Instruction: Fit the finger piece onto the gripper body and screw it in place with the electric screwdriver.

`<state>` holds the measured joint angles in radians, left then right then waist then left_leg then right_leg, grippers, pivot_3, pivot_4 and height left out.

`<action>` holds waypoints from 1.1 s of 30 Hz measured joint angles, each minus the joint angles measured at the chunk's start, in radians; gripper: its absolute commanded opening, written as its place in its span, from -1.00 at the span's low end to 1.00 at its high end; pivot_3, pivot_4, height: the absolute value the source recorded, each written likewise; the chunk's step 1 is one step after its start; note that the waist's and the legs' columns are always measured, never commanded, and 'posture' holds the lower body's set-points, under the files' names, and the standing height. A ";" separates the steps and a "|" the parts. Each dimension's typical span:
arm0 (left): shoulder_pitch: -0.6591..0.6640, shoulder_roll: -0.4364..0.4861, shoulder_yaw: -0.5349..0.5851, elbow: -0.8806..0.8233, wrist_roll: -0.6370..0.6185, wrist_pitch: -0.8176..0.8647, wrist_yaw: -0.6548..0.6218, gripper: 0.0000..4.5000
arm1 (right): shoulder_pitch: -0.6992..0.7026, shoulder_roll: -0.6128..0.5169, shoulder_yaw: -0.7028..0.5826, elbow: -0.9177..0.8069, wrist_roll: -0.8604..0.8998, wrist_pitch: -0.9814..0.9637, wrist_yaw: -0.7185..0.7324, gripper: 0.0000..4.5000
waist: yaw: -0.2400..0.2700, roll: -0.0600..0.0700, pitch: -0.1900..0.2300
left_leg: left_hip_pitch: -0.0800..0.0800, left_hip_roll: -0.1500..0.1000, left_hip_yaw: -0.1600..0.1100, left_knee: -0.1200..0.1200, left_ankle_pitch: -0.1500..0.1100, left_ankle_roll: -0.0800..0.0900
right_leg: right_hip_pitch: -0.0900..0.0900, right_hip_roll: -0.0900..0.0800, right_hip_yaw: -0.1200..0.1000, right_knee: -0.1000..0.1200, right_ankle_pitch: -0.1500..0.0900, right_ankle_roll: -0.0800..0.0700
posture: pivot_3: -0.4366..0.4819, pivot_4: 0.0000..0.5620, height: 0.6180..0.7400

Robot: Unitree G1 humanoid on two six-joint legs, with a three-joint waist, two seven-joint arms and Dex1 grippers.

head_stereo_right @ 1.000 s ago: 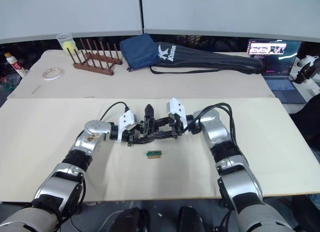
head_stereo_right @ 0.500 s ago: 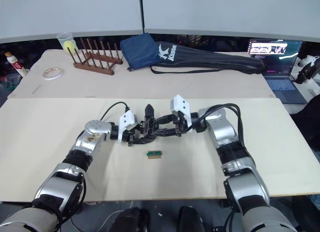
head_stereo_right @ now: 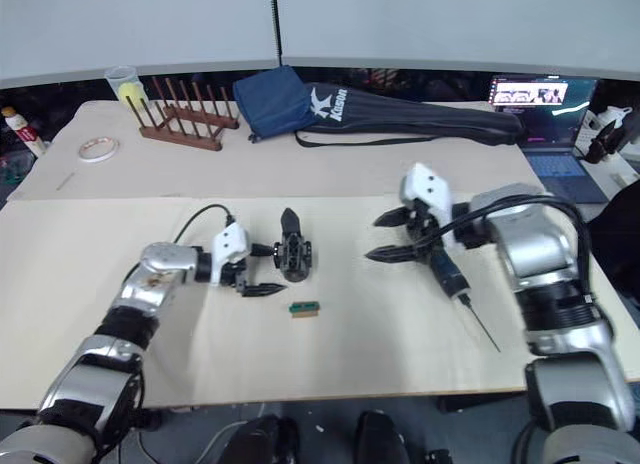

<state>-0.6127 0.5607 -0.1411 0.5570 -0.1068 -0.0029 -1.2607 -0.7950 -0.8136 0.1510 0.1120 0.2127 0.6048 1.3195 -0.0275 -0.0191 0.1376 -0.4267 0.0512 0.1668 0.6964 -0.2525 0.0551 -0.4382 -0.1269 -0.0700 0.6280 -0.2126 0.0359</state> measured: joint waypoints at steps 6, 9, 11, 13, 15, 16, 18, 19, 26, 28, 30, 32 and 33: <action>0.169 0.212 0.079 -0.449 -0.186 0.303 -0.106 1.00 | -0.185 -0.116 0.157 0.128 -0.115 0.259 -0.006 0.98 | -0.002 0.001 0.002 | -0.004 0.000 -0.001 -0.001 0.000 0.000 | -0.004 -0.002 -0.001 0.000 -0.001 -0.001 | -0.05 -0.47 1.00; 0.182 0.313 0.160 -0.677 -0.329 0.497 -0.110 1.00 | -0.263 -0.111 0.273 0.277 -0.191 0.312 0.020 0.98 | 0.003 0.002 0.004 | -0.005 -0.002 -0.001 0.000 0.000 0.000 | -0.004 -0.003 0.000 0.000 -0.001 -0.001 | -0.05 -0.47 1.00; 0.151 0.356 0.203 -0.812 -0.448 0.628 -0.100 1.00 | -0.325 -0.081 0.354 0.418 -0.254 0.349 0.018 0.98 | 0.007 0.002 0.004 | -0.005 -0.002 -0.001 0.000 0.000 0.000 | -0.004 -0.002 0.000 0.000 -0.001 0.000 | -0.05 -0.47 1.00; 0.125 0.376 0.227 -0.894 -0.528 0.706 -0.088 1.00 | -0.357 -0.053 0.387 0.515 -0.298 0.353 0.001 0.98 | 0.009 0.002 0.004 | -0.005 -0.003 -0.001 0.000 0.000 0.000 | -0.003 -0.002 0.000 0.001 -0.002 0.001 | -0.05 -0.47 1.00; 0.104 0.406 0.254 -0.966 -0.617 0.779 -0.078 1.00 | -0.392 -0.009 0.410 0.635 -0.333 0.356 -0.010 0.98 | 0.008 0.002 0.004 | -0.004 -0.003 -0.001 0.000 0.001 -0.001 | -0.003 0.000 0.000 0.001 -0.002 0.001 | -0.05 -0.47 1.00; 0.093 0.418 0.263 -0.989 -0.648 0.800 -0.073 1.00 | -0.399 0.006 0.419 0.669 -0.346 0.356 -0.009 0.98 | 0.008 0.002 0.004 | -0.004 -0.002 -0.001 0.000 0.001 -0.002 | -0.003 0.001 0.000 0.001 -0.002 0.001 | -0.05 -0.47 1.00; 0.055 0.431 0.288 -1.022 -0.715 0.847 -0.050 1.00 | -0.404 0.029 0.439 0.732 -0.364 0.359 0.016 0.98 | 0.009 0.002 0.004 | -0.004 -0.003 -0.001 0.000 0.002 -0.003 | -0.002 0.002 0.000 0.001 -0.002 0.001 | -0.05 -0.47 1.00; 0.033 0.432 0.295 -1.028 -0.747 0.869 -0.034 1.00 | -0.407 0.035 0.454 0.749 -0.371 0.359 0.037 0.98 | 0.011 0.002 0.004 | -0.004 -0.003 -0.002 0.001 0.002 -0.003 | -0.002 0.002 0.000 0.001 -0.002 0.001 | -0.05 -0.47 1.00; -0.023 0.440 0.291 -1.065 -0.798 0.881 0.010 1.00 | -0.417 0.072 0.481 0.820 -0.424 0.363 0.093 0.98 | 0.009 0.002 0.004 | -0.003 -0.003 -0.001 0.001 0.002 -0.004 | -0.001 0.003 0.001 0.001 -0.002 0.002 | -0.05 -0.47 1.00; -0.039 0.439 0.283 -1.068 -0.800 0.879 0.024 1.00 | -0.412 0.081 0.481 0.825 -0.429 0.362 0.089 0.88 | 0.010 0.002 0.004 | -0.003 -0.003 -0.001 0.001 0.003 -0.004 | -0.001 0.003 0.001 0.001 -0.002 0.002 | -0.05 -0.47 1.00; -0.041 0.439 0.275 -1.069 -0.799 0.874 0.029 1.00 | -0.399 0.085 0.476 0.821 -0.430 0.361 0.090 0.61 | 0.010 0.002 0.004 | -0.003 -0.003 -0.001 0.001 0.003 -0.004 | -0.001 0.003 0.001 0.001 -0.002 0.002 | -0.05 -0.47 1.00; -0.037 0.439 0.262 -1.069 -0.793 0.856 0.030 1.00 | -0.375 0.080 0.470 0.787 -0.427 0.343 0.114 0.31 | 0.011 0.002 0.004 | -0.003 -0.003 -0.001 0.001 0.003 -0.004 | -0.001 0.003 0.000 0.001 -0.002 0.002 | -0.05 -0.47 1.00; -0.035 0.439 0.254 -1.069 -0.790 0.851 0.030 1.00 | -0.362 0.075 0.470 0.761 -0.427 0.324 0.128 0.15 | 0.012 0.002 0.004 | -0.003 -0.003 -0.001 0.001 0.003 -0.004 | -0.001 0.003 0.001 0.001 -0.002 0.002 | -0.05 -0.47 1.00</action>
<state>-0.6481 0.9993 0.1130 -0.5120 -0.8965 0.8486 -1.2306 -1.1572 -0.7382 0.6212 0.8725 -0.2144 0.9288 1.4474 -0.0159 -0.0173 0.1419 -0.4299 0.0481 0.1655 0.6975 -0.2499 0.0512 -0.4387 -0.1238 -0.0695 0.6292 -0.2145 0.0374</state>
